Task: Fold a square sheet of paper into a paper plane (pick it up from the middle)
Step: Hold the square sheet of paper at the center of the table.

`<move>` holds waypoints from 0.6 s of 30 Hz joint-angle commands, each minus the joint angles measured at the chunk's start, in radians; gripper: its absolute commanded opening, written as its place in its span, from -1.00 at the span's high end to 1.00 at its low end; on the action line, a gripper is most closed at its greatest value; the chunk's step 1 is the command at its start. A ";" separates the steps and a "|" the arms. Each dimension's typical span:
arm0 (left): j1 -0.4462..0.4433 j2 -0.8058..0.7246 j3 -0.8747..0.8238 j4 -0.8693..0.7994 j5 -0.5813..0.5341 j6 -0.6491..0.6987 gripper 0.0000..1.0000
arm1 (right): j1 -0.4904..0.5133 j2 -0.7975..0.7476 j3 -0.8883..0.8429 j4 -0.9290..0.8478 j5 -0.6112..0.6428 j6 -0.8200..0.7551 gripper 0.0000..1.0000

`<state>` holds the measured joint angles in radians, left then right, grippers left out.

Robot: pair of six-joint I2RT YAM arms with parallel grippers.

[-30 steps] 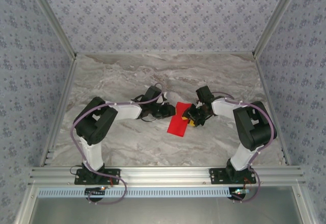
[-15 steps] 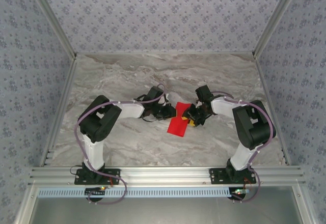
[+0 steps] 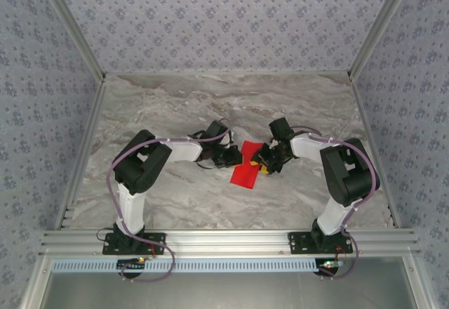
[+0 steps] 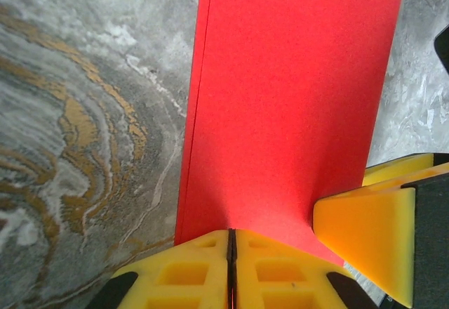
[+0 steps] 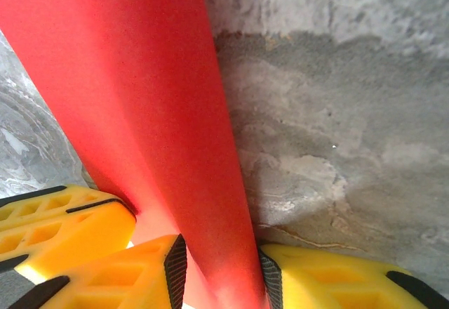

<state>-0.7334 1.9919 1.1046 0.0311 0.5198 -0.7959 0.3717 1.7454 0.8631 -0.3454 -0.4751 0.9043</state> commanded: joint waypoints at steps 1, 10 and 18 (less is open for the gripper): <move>-0.016 0.043 0.011 -0.111 -0.033 0.024 0.79 | 0.027 0.222 -0.108 0.026 0.299 -0.030 0.19; -0.015 0.080 -0.018 -0.198 -0.093 0.045 0.85 | 0.023 0.011 -0.102 0.013 0.235 -0.055 0.06; -0.015 0.080 -0.046 -0.209 -0.135 0.047 0.89 | 0.025 -0.259 -0.058 -0.107 0.306 -0.111 -0.08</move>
<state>-0.7353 1.9976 1.1175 -0.0071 0.5041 -0.7738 0.3981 1.5490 0.8082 -0.3752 -0.2802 0.8303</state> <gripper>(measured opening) 0.064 0.539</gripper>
